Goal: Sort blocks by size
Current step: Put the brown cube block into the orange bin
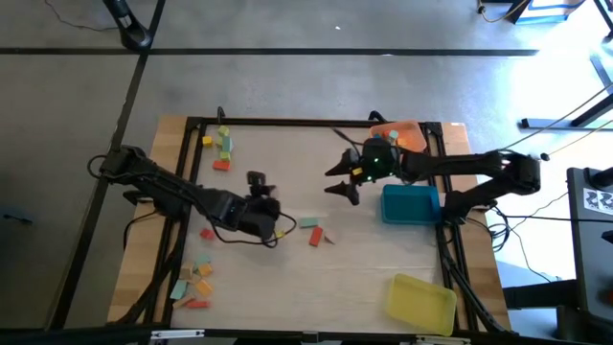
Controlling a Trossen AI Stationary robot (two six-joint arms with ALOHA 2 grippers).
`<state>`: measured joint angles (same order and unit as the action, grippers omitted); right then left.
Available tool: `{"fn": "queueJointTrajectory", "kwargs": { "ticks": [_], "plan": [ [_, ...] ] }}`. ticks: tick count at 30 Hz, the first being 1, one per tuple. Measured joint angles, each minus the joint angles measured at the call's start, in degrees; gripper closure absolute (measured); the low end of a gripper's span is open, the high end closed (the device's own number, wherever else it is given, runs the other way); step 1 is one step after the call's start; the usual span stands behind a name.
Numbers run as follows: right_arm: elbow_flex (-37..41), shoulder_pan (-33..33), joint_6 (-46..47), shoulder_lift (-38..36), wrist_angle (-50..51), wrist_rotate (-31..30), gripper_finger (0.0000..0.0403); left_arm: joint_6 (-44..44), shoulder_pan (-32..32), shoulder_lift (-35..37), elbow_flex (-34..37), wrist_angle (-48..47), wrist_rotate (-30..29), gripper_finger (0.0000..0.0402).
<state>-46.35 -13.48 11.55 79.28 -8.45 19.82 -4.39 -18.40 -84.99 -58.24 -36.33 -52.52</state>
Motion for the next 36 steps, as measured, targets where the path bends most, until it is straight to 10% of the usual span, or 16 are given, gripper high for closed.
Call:
{"fn": "queueJointTrajectory", "kwargs": {
  "ticks": [11,36],
  "plan": [
    [0.0,4.9,4.95,10.36,-21.33,2.82,0.01,-23.07,0.06,0.0,0.0,26.45,3.08,0.0281],
    [-0.46,9.86,3.67,12.64,-35.94,-1.73,0.01,-35.45,0.03,-0.02,0.0,39.6,9.4,0.028]
  ]
}}
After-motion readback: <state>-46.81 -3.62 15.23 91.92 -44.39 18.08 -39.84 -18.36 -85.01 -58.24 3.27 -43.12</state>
